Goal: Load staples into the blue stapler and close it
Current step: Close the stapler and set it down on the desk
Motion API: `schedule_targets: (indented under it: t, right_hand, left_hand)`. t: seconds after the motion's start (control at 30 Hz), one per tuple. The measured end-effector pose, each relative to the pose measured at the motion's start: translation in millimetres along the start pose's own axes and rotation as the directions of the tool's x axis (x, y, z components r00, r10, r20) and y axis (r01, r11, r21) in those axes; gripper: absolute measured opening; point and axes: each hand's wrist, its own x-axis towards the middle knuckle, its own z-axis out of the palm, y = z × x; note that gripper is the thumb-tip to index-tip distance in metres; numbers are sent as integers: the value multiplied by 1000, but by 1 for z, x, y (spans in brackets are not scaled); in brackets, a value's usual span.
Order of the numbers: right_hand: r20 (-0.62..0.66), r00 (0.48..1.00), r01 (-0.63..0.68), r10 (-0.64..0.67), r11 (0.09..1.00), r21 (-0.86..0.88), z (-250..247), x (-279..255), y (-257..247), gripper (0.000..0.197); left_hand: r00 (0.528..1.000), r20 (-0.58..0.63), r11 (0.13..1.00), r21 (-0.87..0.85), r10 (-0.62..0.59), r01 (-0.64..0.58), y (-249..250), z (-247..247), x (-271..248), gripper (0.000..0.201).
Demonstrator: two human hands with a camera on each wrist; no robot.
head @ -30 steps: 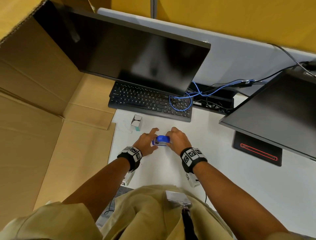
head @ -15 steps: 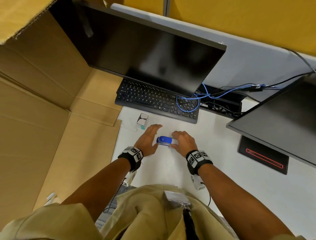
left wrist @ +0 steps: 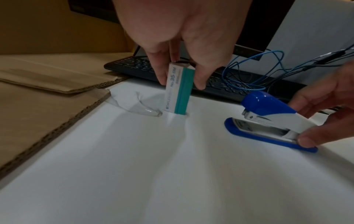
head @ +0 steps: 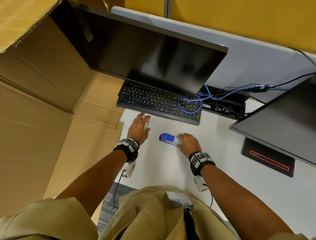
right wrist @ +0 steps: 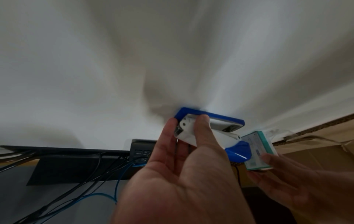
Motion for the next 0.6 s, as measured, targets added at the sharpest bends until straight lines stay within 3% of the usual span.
schedule_targets:
  t: [0.6]
  right_hand:
    - [-26, 998, -52, 53, 998, 37, -19, 34, -3, 38]
  left_hand:
    - [999, 11, 994, -100, 37, -36, 3, -5, 15, 52]
